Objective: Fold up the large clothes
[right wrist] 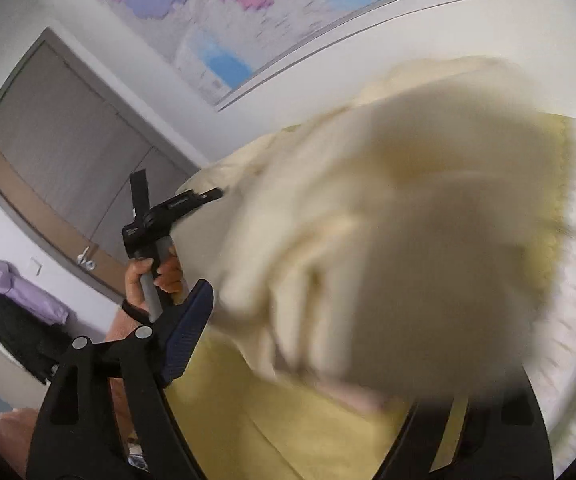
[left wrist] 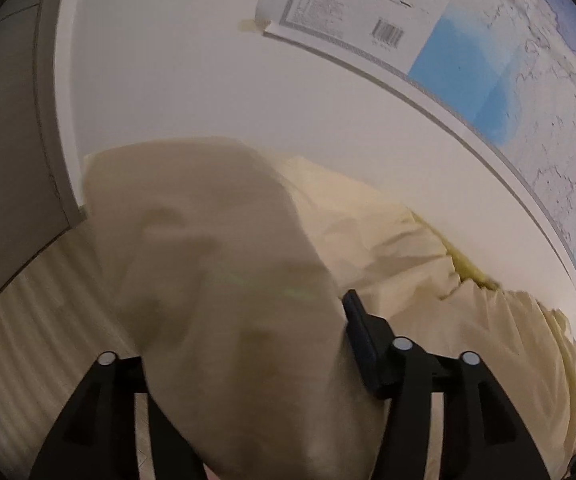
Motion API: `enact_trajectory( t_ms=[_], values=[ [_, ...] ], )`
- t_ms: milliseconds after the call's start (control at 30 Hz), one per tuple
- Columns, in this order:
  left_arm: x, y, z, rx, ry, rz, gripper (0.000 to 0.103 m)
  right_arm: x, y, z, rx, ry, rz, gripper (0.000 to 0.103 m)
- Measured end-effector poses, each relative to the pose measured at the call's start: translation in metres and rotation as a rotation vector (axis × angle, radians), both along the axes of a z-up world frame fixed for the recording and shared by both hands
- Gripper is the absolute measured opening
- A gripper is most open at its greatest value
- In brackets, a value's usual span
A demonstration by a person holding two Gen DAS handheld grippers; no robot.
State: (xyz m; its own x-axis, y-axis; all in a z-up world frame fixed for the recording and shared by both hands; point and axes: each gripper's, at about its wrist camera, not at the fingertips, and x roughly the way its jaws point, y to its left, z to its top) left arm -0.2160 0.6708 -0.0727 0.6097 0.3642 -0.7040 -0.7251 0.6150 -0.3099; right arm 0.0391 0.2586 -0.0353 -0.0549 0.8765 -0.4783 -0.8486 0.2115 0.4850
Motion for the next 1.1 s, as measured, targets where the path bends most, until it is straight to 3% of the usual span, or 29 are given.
enact_trajectory(
  t_ms=[67, 133, 167, 200, 233, 300, 333, 433, 500, 533, 600, 700, 767, 867, 933, 967, 1100],
  values=[
    [-0.003, -0.005, -0.003, 0.009, 0.012, -0.007, 0.058, 0.011, -0.026, 0.003, 0.001, 0.016, -0.085, 0.078],
    [0.003, -0.008, -0.005, 0.015, 0.032, -0.002, 0.059, 0.023, -0.031, 0.009, 0.013, 0.021, -0.131, 0.071],
    [0.005, -0.007, -0.007, 0.012, 0.039, 0.002, 0.059, 0.027, -0.032, 0.008, 0.012, 0.036, -0.128, 0.058],
    [0.006, -0.007, -0.01, 0.012, 0.05, 0.008, 0.06, 0.03, -0.032, 0.005, 0.008, 0.041, -0.12, 0.034],
    [0.008, -0.007, -0.012, 0.01, 0.057, 0.02, 0.061, 0.028, -0.031, 0.004, 0.015, 0.043, -0.095, 0.026],
    [0.012, -0.006, -0.015, 0.006, 0.074, 0.033, 0.061, 0.015, -0.035, 0.003, 0.002, -0.047, -0.086, 0.014],
    [0.013, -0.006, -0.015, 0.014, 0.088, 0.042, 0.061, 0.009, -0.039, -0.004, -0.014, -0.066, -0.072, 0.014],
    [0.016, -0.003, -0.018, 0.011, 0.119, 0.067, 0.067, 0.009, -0.034, -0.032, -0.102, 0.035, -0.026, 0.014],
    [0.017, -0.007, -0.016, 0.017, 0.13, 0.09, 0.07, 0.013, -0.041, -0.044, -0.139, 0.077, -0.04, 0.023],
    [0.016, -0.01, -0.012, 0.034, 0.136, 0.1, 0.07, 0.01, -0.046, -0.043, -0.14, 0.064, -0.04, 0.023],
    [0.008, -0.02, -0.002, 0.08, 0.133, 0.109, 0.07, 0.008, -0.053, -0.035, -0.139, 0.025, -0.066, 0.037],
    [-0.019, -0.039, 0.019, 0.119, 0.061, 0.119, 0.071, 0.004, -0.068, -0.018, -0.141, -0.05, -0.104, 0.037],
    [-0.036, -0.055, 0.033, 0.165, 0.013, 0.123, 0.078, -0.009, -0.079, -0.007, -0.134, -0.126, -0.107, 0.037],
    [-0.046, -0.093, 0.056, 0.265, -0.041, 0.032, 0.084, -0.034, -0.091, 0.015, -0.097, -0.279, -0.096, 0.038],
    [-0.03, -0.122, 0.063, 0.32, -0.038, -0.042, 0.089, -0.045, -0.091, 0.029, -0.05, -0.343, -0.084, 0.049],
    [-0.024, -0.132, 0.063, 0.326, -0.048, -0.101, 0.093, -0.049, -0.087, 0.036, -0.024, -0.365, -0.07, 0.055],
    [0.004, -0.152, 0.046, 0.286, -0.053, -0.215, 0.094, -0.044, -0.04, 0.048, -0.008, -0.381, -0.067, 0.054]
  ],
)
